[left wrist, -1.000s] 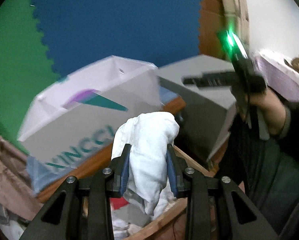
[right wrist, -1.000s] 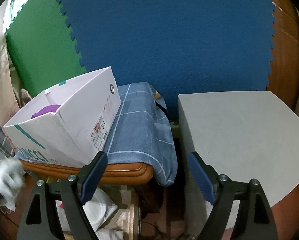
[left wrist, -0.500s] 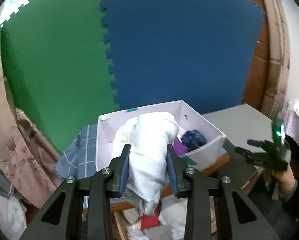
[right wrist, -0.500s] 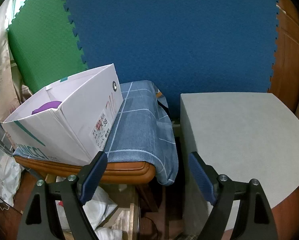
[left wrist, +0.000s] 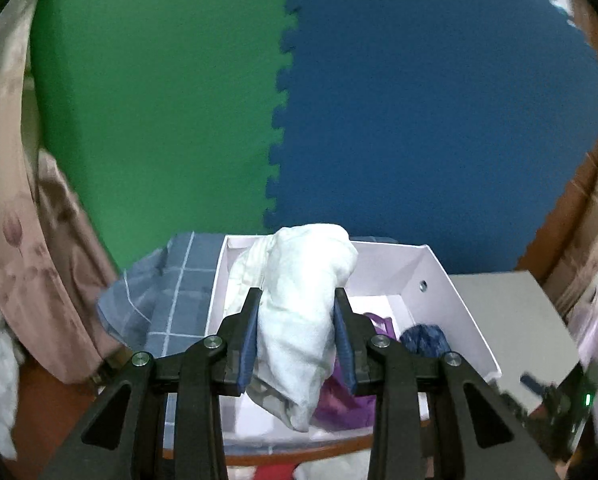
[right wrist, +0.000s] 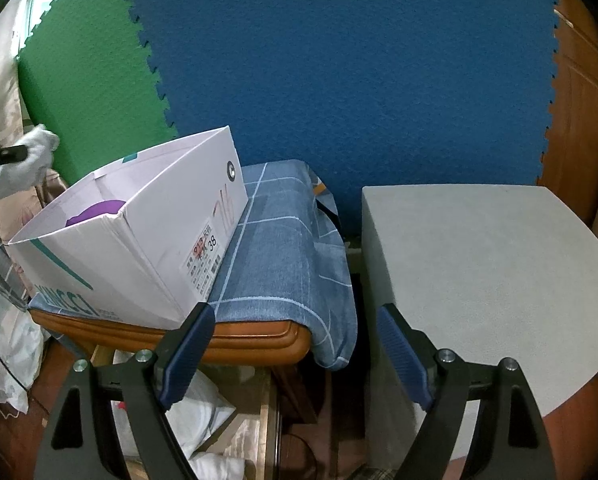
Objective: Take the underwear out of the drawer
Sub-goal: 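Lift the white garment with the left gripper over the white box, then open the left gripper to drop the white garment into the box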
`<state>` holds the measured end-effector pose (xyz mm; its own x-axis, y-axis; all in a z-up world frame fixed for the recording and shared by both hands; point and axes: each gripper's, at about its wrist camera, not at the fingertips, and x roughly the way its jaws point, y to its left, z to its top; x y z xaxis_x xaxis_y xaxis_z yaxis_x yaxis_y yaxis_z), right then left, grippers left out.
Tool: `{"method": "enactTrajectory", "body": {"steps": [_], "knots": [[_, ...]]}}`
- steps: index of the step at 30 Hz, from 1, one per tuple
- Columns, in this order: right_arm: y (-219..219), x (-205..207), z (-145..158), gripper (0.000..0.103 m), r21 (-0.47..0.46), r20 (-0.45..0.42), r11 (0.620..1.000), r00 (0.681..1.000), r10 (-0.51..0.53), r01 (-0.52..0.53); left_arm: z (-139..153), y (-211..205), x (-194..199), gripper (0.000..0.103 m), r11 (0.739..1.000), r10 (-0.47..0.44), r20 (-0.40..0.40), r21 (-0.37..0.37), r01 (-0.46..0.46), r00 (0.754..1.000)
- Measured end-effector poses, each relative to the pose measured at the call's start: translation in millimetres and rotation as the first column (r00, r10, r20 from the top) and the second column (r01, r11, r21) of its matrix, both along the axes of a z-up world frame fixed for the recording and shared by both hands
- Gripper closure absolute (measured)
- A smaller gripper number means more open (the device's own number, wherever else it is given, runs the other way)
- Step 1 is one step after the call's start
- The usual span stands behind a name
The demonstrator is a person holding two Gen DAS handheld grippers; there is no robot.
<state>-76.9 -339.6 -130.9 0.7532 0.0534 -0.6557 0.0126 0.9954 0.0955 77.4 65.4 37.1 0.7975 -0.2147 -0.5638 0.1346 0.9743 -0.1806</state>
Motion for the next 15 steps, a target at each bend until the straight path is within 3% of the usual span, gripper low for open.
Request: {"method": "enactTrajectory", "body": {"steps": [7, 15], "knots": [[2.0, -0.1, -1.1, 0.018, -0.002, -0.002, 1.000, 1.000, 0.009, -0.009, -25.5, 7.5, 56.6, 0.073, 0.987, 0.112, -0.138, -0.096, -0.126, 0.984], [2.4, -0.5, -2.2, 0.018, 0.002, -0.003, 1.000, 1.000, 0.014, -0.014, -62.1, 2.6, 103.7, 0.073, 0.972, 0.193, -0.283, -0.072, -0.222, 0.939]]}}
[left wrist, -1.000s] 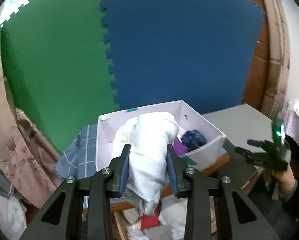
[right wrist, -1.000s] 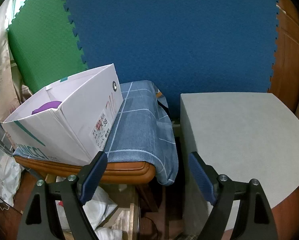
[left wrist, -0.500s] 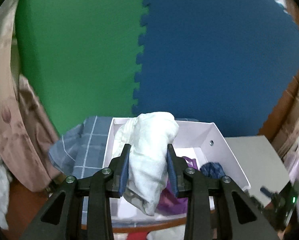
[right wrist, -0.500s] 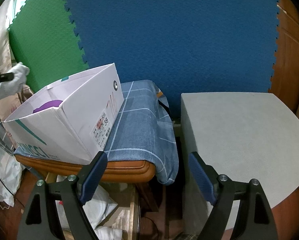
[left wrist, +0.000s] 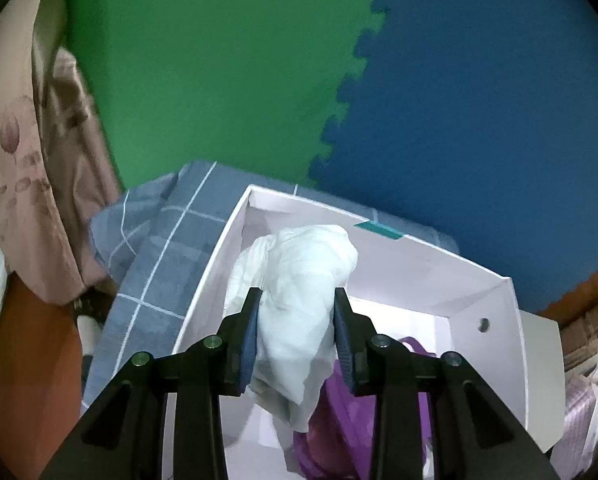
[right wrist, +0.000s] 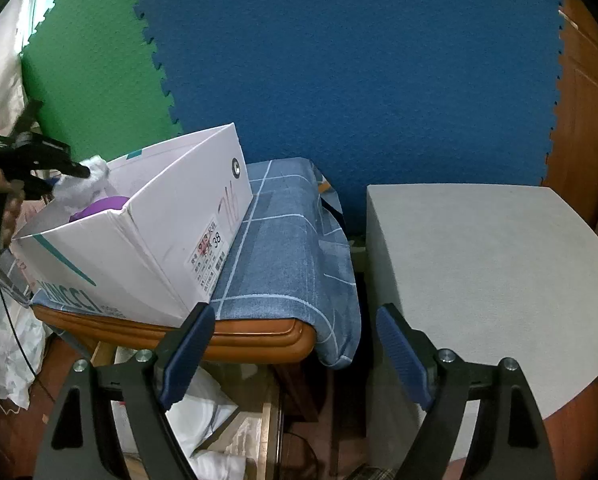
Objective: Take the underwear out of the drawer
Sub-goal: 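Open the left gripper to drop the white garment into the box, then lower the right gripper into the drawer toward the grey knit sock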
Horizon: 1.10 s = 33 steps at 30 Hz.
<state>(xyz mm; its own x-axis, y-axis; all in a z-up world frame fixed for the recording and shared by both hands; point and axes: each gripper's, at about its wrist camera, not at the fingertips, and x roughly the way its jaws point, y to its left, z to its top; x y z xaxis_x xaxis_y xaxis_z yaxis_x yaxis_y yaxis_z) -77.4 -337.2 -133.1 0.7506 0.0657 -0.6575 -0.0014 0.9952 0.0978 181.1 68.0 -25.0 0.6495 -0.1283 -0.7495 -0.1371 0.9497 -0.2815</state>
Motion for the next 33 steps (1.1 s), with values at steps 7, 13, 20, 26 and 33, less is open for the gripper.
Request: {"method": "enactTrajectory", "body": {"steps": [7, 13, 20, 26, 33], "knots": [[1.2, -0.3, -0.7, 0.018, 0.003, 0.001, 1.000, 1.000, 0.006, -0.006, -12.8, -4.2, 18.9, 0.073, 1.000, 0.020, -0.080, 0.012, -0.019, 0.997], [1.3, -1.8, -0.9, 0.018, 0.004, 0.004, 1.000, 1.000, 0.008, -0.008, -16.7, -7.9, 21.8, 0.073, 0.999, 0.020, -0.102, 0.040, -0.016, 0.995], [1.5, -1.9, -1.7, 0.018, 0.003, 0.004, 1.000, 1.000, 0.007, -0.007, -14.1, -7.1, 20.8, 0.066, 0.999, 0.026, -0.082, 0.037, -0.023, 0.996], [-1.1, -3.6, -0.9, 0.018, -0.001, 0.007, 1.000, 1.000, 0.006, -0.006, 17.7, -1.0, -12.1, 0.031, 0.998, 0.025, 0.104, 0.062, -0.031, 0.994], [11.6, -12.4, 5.5, 0.018, -0.050, 0.058, 0.998, 0.997, 0.050, -0.047, 54.9, 31.4, -150.7, 0.001, 0.985, -0.174, 0.386, 0.075, 0.158, 0.906]]}}
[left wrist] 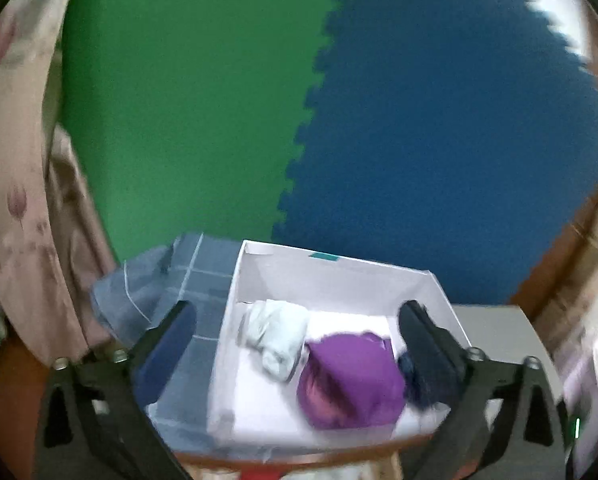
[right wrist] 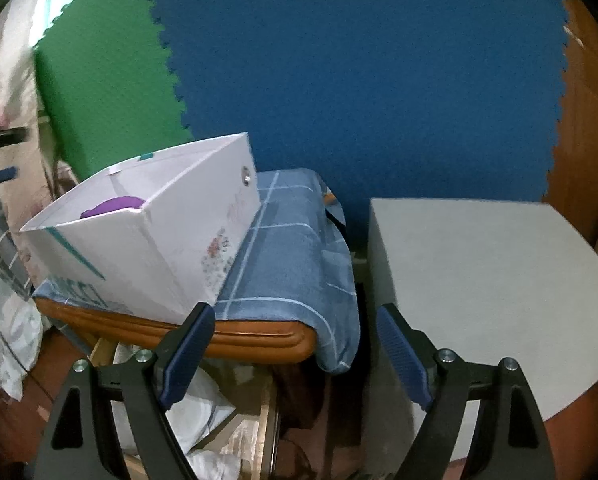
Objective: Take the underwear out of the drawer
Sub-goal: 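Lower the right gripper into the drawer toward the grey knit sock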
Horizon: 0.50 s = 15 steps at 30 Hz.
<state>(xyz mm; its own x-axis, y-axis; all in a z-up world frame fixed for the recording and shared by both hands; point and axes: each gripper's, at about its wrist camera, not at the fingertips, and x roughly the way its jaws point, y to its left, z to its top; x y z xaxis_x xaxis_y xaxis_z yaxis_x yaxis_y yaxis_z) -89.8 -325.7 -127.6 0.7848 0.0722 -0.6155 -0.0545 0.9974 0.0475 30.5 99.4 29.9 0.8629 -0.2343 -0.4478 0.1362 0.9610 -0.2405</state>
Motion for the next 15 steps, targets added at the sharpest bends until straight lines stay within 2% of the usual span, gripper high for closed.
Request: {"method": "enactTrajectory", "body": {"steps": [3, 7, 11, 14, 15], "knots": [[19.4, -5.8, 3.9, 0.018, -0.047, 0.035, 0.997, 0.997, 0.067, -0.065, -9.8, 22.1, -57.4, 0.001, 0.999, -0.025, 0.067, 0.046, 0.022, 0.997], [65.5, -17.1, -0.2, 0.018, -0.131, 0.029, 0.967, 0.974, 0.223, -0.217, -40.2, 50.5, -111.6, 0.001, 0.998, -0.003, 0.075, 0.057, -0.002, 0.997], [135.9, -31.8, -26.2, 0.018, -0.234, -0.078, 0.867, 0.897, 0.435, -0.440, -76.4, 67.7, -149.9, 0.001, 0.997, 0.011, 0.060, 0.070, -0.016, 0.998], [178.2, -36.5, -54.0, 0.018, -0.199, -0.194, 0.793, 0.816, 0.544, -0.576, -103.5, 71.4, -167.9, 0.001, 0.995, 0.010, 0.034, 0.099, -0.014, 0.999], [193.0, -35.9, -64.5, 0.018, -0.177, -0.237, 0.764, 0.781, 0.578, -0.620, -111.3, 72.5, -171.7, 0.001, 0.996, 0.011, 0.020, 0.094, -0.013, 1.000]]}}
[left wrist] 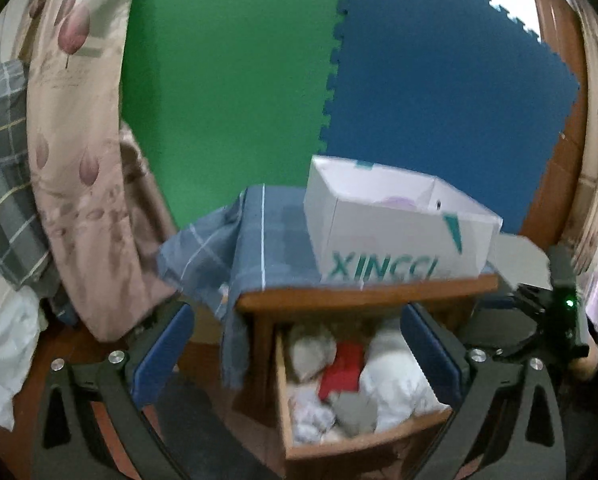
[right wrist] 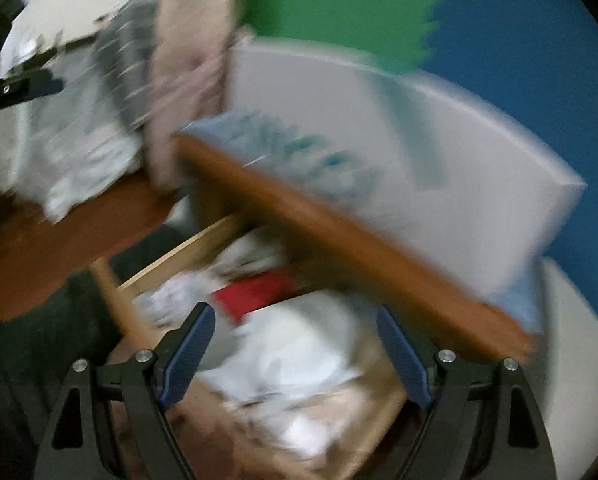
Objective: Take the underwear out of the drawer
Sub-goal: 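Lower the right gripper into the drawer toward the grey knit sock, then close the right gripper on the grey knit sock, then lift the grey sock with the right gripper over the white box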
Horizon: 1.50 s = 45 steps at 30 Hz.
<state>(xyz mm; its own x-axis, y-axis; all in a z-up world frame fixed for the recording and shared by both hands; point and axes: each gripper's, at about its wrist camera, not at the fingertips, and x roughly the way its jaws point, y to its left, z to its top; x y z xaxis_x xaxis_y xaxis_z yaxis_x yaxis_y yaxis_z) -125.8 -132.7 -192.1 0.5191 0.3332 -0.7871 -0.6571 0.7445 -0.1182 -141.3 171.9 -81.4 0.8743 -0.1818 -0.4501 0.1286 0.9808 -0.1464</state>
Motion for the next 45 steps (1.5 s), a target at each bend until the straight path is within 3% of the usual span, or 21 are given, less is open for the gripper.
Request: {"method": "enactTrajectory", "body": {"steps": [3, 6, 9, 11, 17, 20, 24, 25, 26, 28, 29, 32, 34, 37, 45], "knots": [[36.9, 13.2, -30.4, 0.018, -0.028, -0.152, 0.996, 0.985, 0.080, -0.086, -19.8, 5.8, -12.6, 0.001, 0.999, -0.001, -0.050, -0.053, -0.001, 0.999], [61.0, 30.9, -58.9, 0.018, -0.042, -0.269, 0.993, 0.959, 0.092, -0.107, -37.9, 12.3, -16.4, 0.001, 0.992, 0.013, -0.095, -0.126, -0.025, 0.995], [80.0, 48.8, -88.0, 0.018, -0.073, -0.371, 0.996, 0.928, 0.024, -0.054, -49.7, 19.2, -22.5, 0.001, 0.982, 0.027, -0.121, -0.181, -0.048, 0.992], [88.5, 60.0, -110.8, 0.018, -0.091, -0.452, 0.996, 0.891, -0.044, 0.003, -55.8, 22.0, -25.2, 0.001, 0.978, 0.038, -0.134, -0.201, -0.064, 0.990], [112.0, 66.6, -159.4, 0.018, -0.164, -0.561, 0.984, 0.813, -0.152, 0.071, -68.5, 26.1, -26.1, 0.001, 0.968, 0.042, -0.178, -0.236, -0.084, 0.983], [111.0, 75.1, -175.1, 0.018, -0.233, -0.599, 0.958, 0.751, -0.277, 0.167, -70.8, 23.7, -24.5, 0.001, 0.968, 0.037, -0.188, -0.238, -0.082, 0.981], [109.3, 81.9, -183.0, 0.018, -0.271, -0.641, 0.940, 0.691, -0.335, 0.204, -68.2, 18.5, -25.7, 0.001, 0.971, 0.025, -0.177, -0.231, -0.066, 0.984], [108.6, 82.9, -187.1, 0.022, -0.284, -0.657, 0.937, 0.670, -0.345, 0.204, -68.7, 18.0, -25.9, 0.001, 0.970, 0.025, -0.178, -0.233, -0.066, 0.984], [105.9, 84.2, -191.8, 0.035, -0.303, -0.674, 0.930, 0.643, -0.365, 0.210, -69.9, 17.5, -25.7, 0.001, 0.969, 0.024, -0.184, -0.238, -0.068, 0.983], [101.7, 84.4, -201.6, 0.047, -0.337, -0.701, 0.918, 0.596, -0.392, 0.208, -72.0, 17.4, -25.6, 0.001, 0.967, 0.030, -0.197, -0.242, -0.079, 0.980], [100.6, 84.7, -202.7, 0.051, -0.341, -0.706, 0.917, 0.588, -0.395, 0.207, -73.2, 17.6, -25.8, 0.001, 0.966, 0.035, -0.202, -0.244, -0.085, 0.979], [103.7, 79.4, -195.1, 0.067, -0.330, -0.682, 0.928, 0.637, -0.359, 0.171, -74.2, 15.8, -26.5, 0.001, 0.966, 0.033, -0.214, -0.246, -0.086, 0.976], [101.0, 70.2, -184.3, 0.070, -0.299, -0.654, 0.938, 0.679, -0.334, 0.174, -72.1, 14.1, -28.2, 0.001, 0.968, 0.034, -0.208, -0.235, -0.083, 0.978], [86.8, 47.7, -153.4, 0.070, -0.241, -0.571, 0.951, 0.765, -0.299, 0.192, -69.5, 13.2, -30.2, 0.001, 0.970, 0.044, -0.194, -0.227, -0.088, 0.980], [35.7, -4.6, -57.5, 0.070, -0.009, -0.409, 0.965, 0.880, -0.243, 0.263, -66.3, 2.1, -26.4, 0.001, 0.971, 0.045, -0.204, -0.220, -0.091, 0.978]]}}
